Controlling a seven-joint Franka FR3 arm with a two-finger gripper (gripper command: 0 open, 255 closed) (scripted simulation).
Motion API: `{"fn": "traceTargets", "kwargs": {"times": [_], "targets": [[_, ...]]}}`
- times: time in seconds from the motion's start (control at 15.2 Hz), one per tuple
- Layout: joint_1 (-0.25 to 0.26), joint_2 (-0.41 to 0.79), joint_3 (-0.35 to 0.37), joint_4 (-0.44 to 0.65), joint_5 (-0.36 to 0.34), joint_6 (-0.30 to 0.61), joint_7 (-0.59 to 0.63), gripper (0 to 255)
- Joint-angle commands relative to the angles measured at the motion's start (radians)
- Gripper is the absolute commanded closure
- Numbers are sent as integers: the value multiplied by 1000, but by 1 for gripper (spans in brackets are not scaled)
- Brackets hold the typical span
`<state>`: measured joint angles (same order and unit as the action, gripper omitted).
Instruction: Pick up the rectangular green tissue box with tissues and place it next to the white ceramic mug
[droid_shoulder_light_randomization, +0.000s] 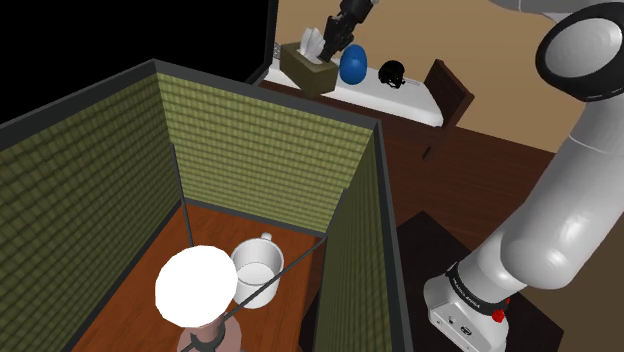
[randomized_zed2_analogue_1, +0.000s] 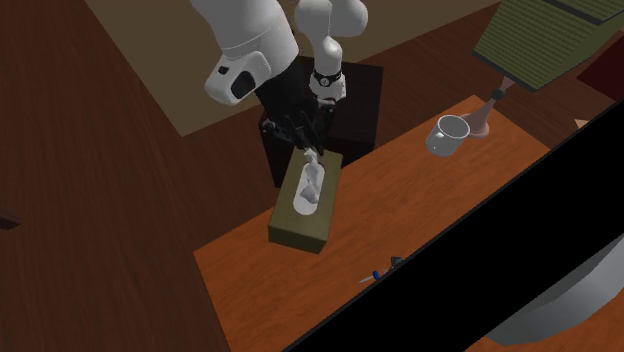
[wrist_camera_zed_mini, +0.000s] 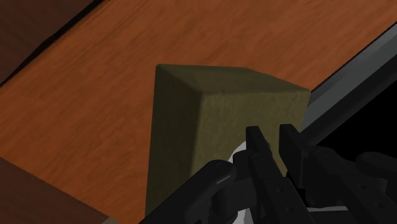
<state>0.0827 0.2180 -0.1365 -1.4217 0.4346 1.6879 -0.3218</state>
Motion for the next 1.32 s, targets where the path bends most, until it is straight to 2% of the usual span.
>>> {"fn": "traceTargets", "kwargs": {"times": [0.0,0.59,1.25], "targets": [[23,-58,10,-75,-10,28,23,255],[116,-334,92,-420,-43,162,159,255],[195,-557,222,-659,-36,251,344,255]]}}
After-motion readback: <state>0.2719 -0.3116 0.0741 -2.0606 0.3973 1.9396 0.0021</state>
